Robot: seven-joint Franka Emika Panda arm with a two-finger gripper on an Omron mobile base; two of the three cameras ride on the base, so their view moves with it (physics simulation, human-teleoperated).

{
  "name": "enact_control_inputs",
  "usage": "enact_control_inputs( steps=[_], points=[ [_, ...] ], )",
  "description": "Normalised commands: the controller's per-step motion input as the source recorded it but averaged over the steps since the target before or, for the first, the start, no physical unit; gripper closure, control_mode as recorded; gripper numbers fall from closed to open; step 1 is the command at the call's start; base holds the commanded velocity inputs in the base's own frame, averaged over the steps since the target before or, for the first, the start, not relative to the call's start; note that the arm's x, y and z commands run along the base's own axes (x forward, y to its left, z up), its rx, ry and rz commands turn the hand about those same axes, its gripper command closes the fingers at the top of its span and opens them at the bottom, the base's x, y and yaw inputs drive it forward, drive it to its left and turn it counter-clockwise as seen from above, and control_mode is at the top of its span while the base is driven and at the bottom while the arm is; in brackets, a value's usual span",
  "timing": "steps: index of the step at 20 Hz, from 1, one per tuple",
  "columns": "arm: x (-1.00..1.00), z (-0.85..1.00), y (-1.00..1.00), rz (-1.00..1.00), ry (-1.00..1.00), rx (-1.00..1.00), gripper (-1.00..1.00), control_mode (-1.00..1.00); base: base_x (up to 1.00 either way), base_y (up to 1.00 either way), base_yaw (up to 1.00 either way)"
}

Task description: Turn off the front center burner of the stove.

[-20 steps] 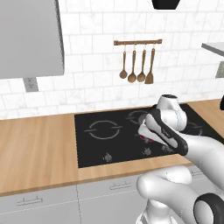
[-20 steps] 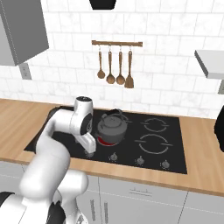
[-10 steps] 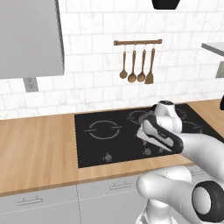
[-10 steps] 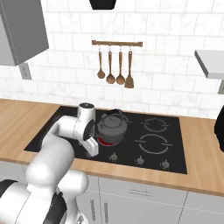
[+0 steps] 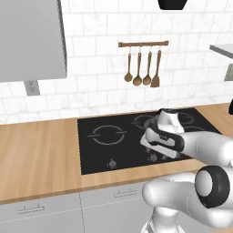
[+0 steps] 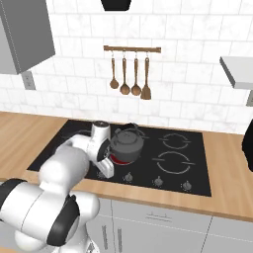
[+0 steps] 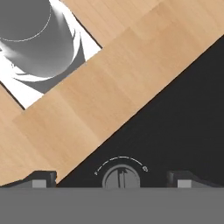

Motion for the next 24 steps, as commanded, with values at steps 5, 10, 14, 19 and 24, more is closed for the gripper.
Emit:
enact_control_inputs(
  steps=[5,10,14,19,24],
  points=[
    [0.26,-0.27,-0.01,0.01,0.00,0.00,-1.00,-1.00,0.00,0.00,0.00],
    [0.05,-0.24,0.00,0.00,0.02,0.00,-1.00,-1.00,0.00,0.00,0.00],
    [0.00,-0.20,0.00,0.00,0.01,0.00,-1.00,-1.00,0.00,0.00,0.00],
    [-0.03,-0.17,0.04,0.00,0.00,-0.02,-1.00,-1.00,0.00,0.00,0.00],
    [0.00,-0.21,0.09,0.00,0.00,-0.05,1.00,-1.00,0.00,0.00,0.00]
  ],
)
